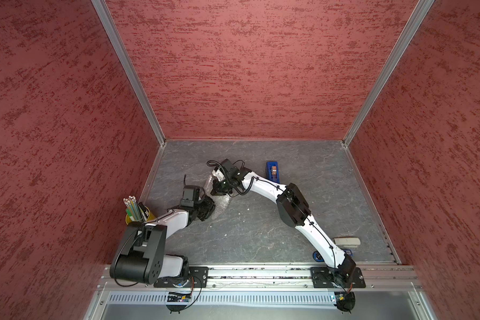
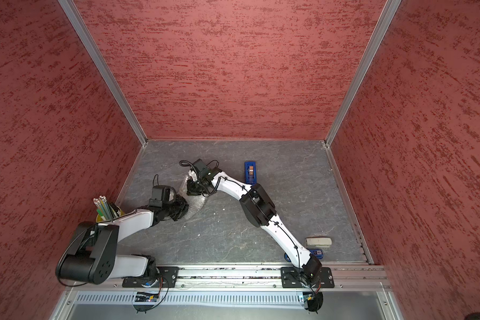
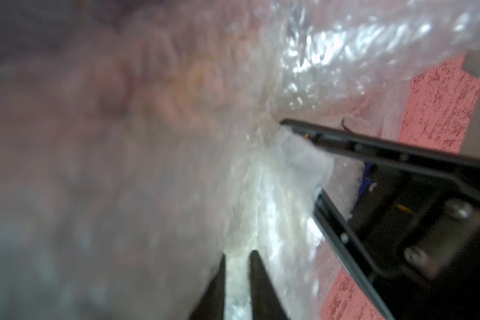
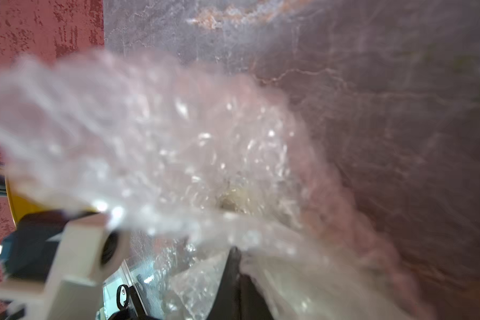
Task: Wrap dinner plates in bubble wrap
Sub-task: Wrap the plate in the bubble wrap.
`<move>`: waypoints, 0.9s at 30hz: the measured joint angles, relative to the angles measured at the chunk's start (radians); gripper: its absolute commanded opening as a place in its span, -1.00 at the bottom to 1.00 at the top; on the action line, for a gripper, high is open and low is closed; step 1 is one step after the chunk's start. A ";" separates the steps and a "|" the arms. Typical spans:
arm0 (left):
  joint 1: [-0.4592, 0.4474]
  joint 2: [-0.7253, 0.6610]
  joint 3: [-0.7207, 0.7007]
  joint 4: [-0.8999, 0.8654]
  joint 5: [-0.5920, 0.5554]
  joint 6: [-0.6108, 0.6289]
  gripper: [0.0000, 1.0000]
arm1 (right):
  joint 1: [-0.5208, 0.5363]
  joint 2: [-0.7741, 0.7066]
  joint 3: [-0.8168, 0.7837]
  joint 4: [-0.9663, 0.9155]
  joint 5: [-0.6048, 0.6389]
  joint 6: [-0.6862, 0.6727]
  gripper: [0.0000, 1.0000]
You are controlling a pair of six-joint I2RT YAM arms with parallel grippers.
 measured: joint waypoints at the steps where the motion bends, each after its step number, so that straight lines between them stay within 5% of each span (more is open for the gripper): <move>1: -0.001 -0.047 -0.002 -0.041 -0.012 -0.009 -0.34 | 0.001 0.000 0.000 0.000 0.000 0.001 -1.00; 6: -0.018 -0.195 0.026 -0.203 -0.055 -0.053 -0.30 | 0.002 0.001 0.000 0.000 0.000 0.007 -1.00; 20: -0.240 -0.274 0.196 -0.285 -0.208 -0.171 -0.78 | 0.002 0.008 0.000 0.001 -0.016 0.024 -0.96; 27: -0.196 -0.137 0.167 -0.216 -0.218 -0.183 -0.91 | 0.002 0.014 0.015 -0.010 -0.019 0.028 -0.96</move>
